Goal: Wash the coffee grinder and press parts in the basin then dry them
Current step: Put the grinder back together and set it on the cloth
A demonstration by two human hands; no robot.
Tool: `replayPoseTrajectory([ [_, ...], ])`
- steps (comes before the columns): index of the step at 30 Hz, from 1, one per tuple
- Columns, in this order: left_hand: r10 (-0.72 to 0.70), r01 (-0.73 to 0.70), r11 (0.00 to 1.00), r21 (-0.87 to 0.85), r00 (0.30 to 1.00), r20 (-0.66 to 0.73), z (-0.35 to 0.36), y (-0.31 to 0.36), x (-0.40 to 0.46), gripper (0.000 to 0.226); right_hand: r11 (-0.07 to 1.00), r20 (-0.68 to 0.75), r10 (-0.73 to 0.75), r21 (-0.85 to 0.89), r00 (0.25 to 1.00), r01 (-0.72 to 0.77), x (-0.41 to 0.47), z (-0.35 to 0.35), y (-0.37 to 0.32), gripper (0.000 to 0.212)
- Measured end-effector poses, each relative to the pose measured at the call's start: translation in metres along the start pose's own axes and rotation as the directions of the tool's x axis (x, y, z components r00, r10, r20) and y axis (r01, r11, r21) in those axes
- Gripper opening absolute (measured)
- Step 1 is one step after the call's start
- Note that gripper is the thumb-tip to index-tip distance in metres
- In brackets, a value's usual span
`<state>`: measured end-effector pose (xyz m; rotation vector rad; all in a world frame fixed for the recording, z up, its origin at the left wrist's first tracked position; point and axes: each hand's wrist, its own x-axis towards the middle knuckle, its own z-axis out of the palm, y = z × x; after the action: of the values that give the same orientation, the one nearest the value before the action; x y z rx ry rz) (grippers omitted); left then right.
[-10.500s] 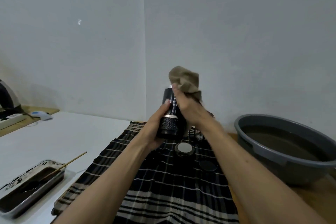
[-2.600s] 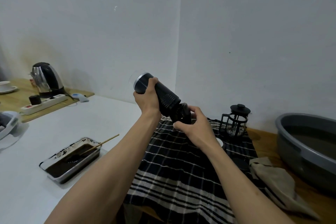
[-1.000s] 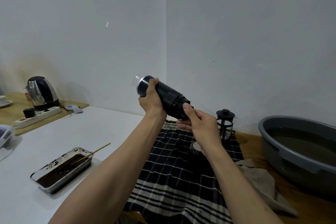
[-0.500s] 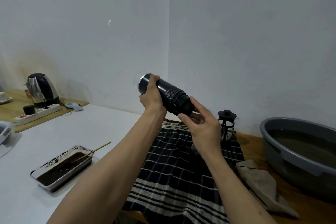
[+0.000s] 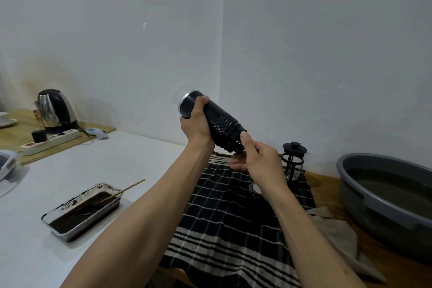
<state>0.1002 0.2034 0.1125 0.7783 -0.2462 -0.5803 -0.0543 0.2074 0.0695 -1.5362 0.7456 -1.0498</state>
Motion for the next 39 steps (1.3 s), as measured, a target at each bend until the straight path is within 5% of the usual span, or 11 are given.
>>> replayPoseTrajectory([
  [5, 0.106, -0.104, 0.994, -0.025, 0.986, 0.129, -0.009, -0.005, -0.002, 0.048, 0.866, 0.081, 0.337, 0.365, 0.938, -0.342, 0.007, 0.006, -0.008, 0.048],
  [8, 0.100, -0.098, 0.995, -0.021, 0.988, 0.121, -0.007, -0.004, -0.005, 0.060, 0.874, 0.107, 0.385, 0.277, 0.917, -0.400, 0.009, 0.002, -0.010, 0.054],
  [11, 0.001, 0.000, 1.000, -0.017, 1.000, 0.031, -0.006, -0.005, -0.006, 0.058, 0.969, 0.042, 0.247, 0.013, 0.968, -0.247, 0.009, 0.002, -0.008, 0.066],
  [14, -0.058, 0.056, 0.998, -0.038, 0.997, -0.057, -0.007, -0.006, -0.007, 0.051, 0.991, 0.020, 0.036, -0.133, 0.999, -0.033, 0.006, 0.001, -0.002, 0.055],
  [19, -0.074, 0.071, 0.997, -0.028, 0.992, -0.102, -0.003, -0.005, -0.008, 0.061, 0.989, -0.052, -0.126, -0.084, 0.991, 0.121, 0.001, -0.004, 0.014, 0.029],
  [24, -0.124, 0.129, 0.991, 0.039, 0.984, -0.125, 0.001, -0.001, -0.009, 0.066, 0.916, -0.067, -0.350, -0.236, 0.934, 0.326, -0.003, -0.009, 0.020, 0.041],
  [27, -0.138, 0.147, 0.988, 0.051, 0.980, -0.145, 0.003, 0.001, -0.006, 0.050, 0.864, -0.080, -0.450, -0.292, 0.889, 0.411, -0.002, -0.007, 0.025, 0.045],
  [31, -0.171, 0.180, 0.983, 0.047, 0.974, -0.150, 0.005, 0.003, -0.005, 0.037, 0.865, -0.098, -0.470, -0.250, 0.877, 0.436, 0.000, -0.008, 0.030, 0.046],
  [39, -0.126, 0.129, 0.989, 0.066, 0.990, -0.057, 0.004, 0.000, -0.008, 0.054, 0.897, -0.080, -0.424, -0.173, 0.902, 0.406, 0.002, -0.008, 0.026, 0.044],
])
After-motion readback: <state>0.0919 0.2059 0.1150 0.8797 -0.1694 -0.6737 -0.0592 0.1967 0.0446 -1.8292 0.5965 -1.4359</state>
